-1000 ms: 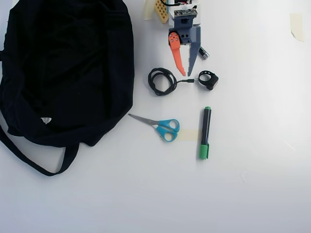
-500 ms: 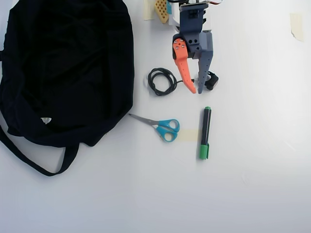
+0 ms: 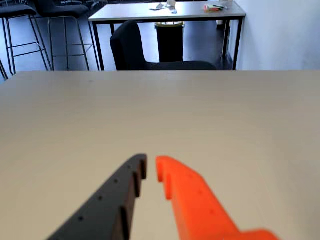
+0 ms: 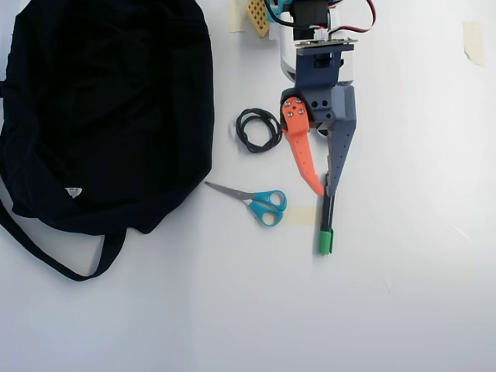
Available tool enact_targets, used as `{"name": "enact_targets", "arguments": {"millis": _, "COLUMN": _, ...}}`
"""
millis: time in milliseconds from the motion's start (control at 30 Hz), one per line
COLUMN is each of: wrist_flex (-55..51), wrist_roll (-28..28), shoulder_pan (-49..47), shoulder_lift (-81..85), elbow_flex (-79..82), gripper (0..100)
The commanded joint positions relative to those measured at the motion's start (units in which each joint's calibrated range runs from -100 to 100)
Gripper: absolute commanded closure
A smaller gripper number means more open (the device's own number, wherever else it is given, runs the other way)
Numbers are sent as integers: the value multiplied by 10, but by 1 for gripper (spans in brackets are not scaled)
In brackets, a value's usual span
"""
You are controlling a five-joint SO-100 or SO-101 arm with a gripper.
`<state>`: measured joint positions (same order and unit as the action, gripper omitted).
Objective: Put the cable into the black bag
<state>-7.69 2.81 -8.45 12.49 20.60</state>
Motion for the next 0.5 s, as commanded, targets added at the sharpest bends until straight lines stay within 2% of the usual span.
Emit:
{"name": "enact_targets", "arguments": {"millis": 0, "wrist_flex": -55, "wrist_roll": -2, "shoulder_pan": 13, "shoulder_lift": -21, "elbow_flex": -114, "gripper": 97}}
{"name": "enact_targets", "arguments": {"millis": 467, "wrist_flex": -60, "wrist_roll": -2, "shoulder_pan": 45, "shoulder_lift": -39, "elbow_flex": -137, "gripper": 98}}
